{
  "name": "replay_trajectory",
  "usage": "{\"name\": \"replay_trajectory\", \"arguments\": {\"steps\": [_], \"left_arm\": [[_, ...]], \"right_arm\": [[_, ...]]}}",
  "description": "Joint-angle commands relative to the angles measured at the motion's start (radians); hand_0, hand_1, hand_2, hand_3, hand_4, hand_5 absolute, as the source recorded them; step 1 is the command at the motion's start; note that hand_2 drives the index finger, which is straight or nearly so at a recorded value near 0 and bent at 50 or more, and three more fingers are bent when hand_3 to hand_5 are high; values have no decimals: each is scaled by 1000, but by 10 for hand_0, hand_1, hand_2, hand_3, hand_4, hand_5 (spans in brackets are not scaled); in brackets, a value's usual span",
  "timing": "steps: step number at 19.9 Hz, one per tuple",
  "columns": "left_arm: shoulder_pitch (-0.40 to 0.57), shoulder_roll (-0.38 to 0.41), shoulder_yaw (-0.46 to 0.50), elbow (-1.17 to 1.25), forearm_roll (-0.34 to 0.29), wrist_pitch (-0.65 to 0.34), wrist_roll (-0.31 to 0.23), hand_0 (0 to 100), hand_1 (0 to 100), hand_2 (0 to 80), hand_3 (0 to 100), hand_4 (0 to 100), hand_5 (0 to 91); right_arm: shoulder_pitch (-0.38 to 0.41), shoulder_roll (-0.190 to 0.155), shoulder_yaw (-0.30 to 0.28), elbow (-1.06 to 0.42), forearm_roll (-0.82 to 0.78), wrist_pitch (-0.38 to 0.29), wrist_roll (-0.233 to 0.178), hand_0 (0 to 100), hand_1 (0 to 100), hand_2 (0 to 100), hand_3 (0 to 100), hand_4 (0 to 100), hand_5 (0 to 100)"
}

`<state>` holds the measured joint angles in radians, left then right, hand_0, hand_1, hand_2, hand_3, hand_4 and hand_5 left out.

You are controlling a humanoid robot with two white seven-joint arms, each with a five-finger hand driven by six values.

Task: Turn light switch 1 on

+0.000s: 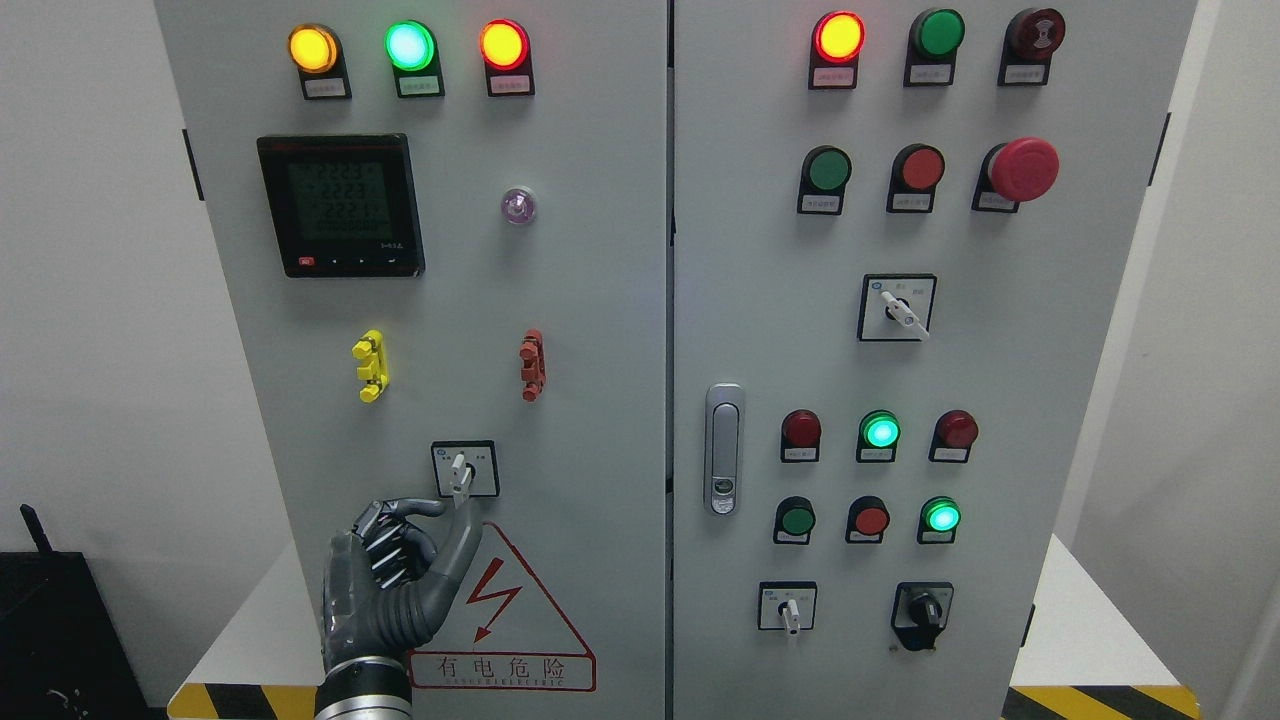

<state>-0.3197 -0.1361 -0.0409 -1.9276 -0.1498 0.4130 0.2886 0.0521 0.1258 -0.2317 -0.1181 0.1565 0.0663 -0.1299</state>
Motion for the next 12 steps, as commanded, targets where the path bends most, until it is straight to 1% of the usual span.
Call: {"name": "replay_trajectory", "arguments": {"steps": [1, 12], "left_arm": [[-12, -7, 3, 19, -1, 10, 1, 136, 704, 524, 910, 961, 866], [-32, -8, 3, 24, 1, 20, 1, 149, 691, 531, 909, 959, 866]], "right_arm": [[-1, 0, 0, 0, 0, 0, 0, 307, 0, 0, 0, 0, 0], [0, 0, 0, 0, 0, 0, 0, 307, 0, 0, 0, 0, 0]]}}
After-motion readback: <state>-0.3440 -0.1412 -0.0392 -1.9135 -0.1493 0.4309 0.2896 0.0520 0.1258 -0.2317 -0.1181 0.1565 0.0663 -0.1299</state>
